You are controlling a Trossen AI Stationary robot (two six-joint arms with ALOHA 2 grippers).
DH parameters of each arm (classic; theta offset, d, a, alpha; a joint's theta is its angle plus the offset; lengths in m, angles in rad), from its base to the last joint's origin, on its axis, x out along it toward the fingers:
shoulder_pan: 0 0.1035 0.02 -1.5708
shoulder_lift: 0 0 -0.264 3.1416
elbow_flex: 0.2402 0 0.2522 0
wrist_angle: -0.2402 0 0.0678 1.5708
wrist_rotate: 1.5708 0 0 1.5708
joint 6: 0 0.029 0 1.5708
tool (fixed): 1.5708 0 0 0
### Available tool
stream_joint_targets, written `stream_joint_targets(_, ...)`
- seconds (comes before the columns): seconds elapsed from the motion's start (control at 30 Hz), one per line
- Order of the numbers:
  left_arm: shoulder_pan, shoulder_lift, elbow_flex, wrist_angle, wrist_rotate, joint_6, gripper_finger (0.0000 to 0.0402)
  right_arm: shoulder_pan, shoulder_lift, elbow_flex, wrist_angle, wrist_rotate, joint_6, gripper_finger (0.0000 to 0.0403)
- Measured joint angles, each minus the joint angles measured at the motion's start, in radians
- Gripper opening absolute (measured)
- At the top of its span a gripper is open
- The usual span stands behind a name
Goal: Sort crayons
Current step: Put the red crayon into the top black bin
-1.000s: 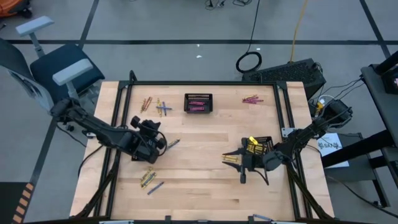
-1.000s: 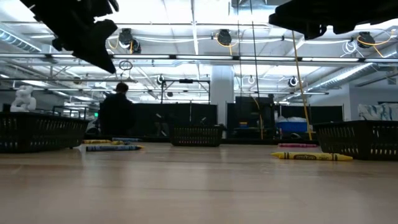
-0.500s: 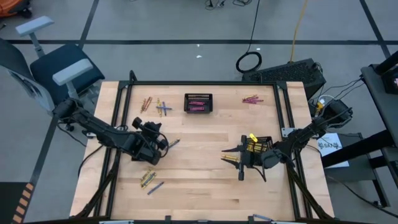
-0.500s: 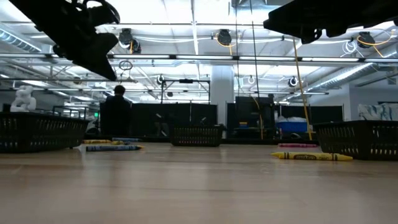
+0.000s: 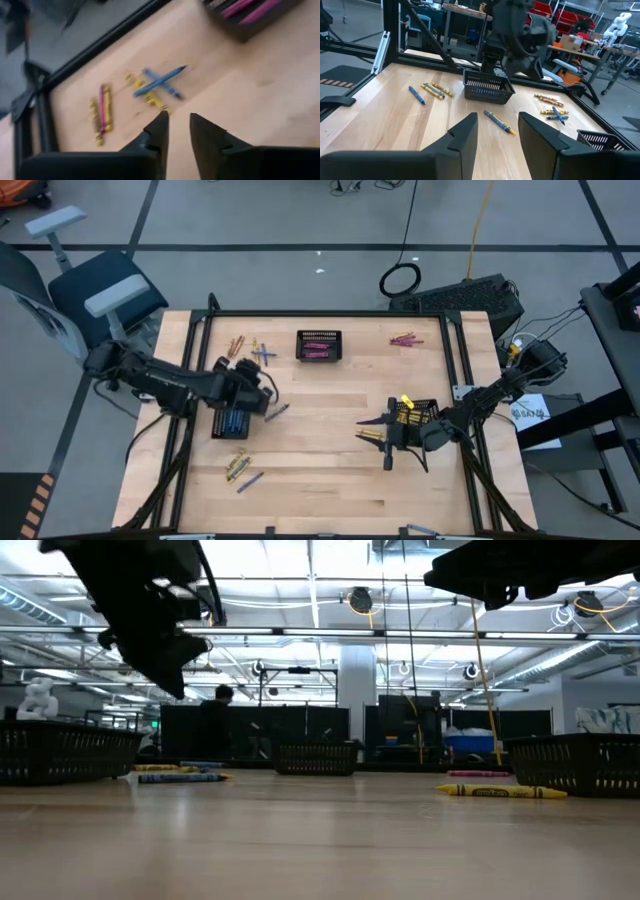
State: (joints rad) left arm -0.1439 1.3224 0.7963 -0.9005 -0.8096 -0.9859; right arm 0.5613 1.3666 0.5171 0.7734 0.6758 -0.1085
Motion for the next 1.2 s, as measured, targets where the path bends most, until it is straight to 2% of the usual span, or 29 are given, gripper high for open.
stream_joint_targets(0.13,0.166,0.0,0.0,-0.082,0.076,0.026,0.0113,0.0,0.0,0.0,0.0,0.0,0.0,0.013)
stream_joint_targets(0.23,0.298,0.0,0.0,-0.081,0.093,0.098,0.0127,0.0,0.0,0.0,0.0,0.0,0.0,0.013)
stream_joint_targets(0.4,0.513,0.0,0.0,0.039,0.077,0.257,0.0132,0.0,0.0,0.0,0.0,0.0,-0.002,0.013)
stream_joint_targets(0.6,0.745,0.0,0.0,0.268,0.273,0.521,0.0132,0.0,0.0,0.0,0.0,0.0,-0.004,0.013)
stream_joint_targets(0.7,0.823,0.0,0.0,0.316,0.32,0.583,0.0132,0.0,0.0,0.0,0.0,0.0,-0.007,0.013)
stream_joint_targets(0.93,0.964,0.0,0.0,0.314,0.322,0.602,0.0132,-0.024,0.0,0.0,0.0,0.0,-0.011,0.013)
stream_joint_targets(1.2,1.113,0.0,0.0,0.337,0.456,0.653,0.0132,-0.033,0.0,0.0,0.0,0.0,0.005,0.013)
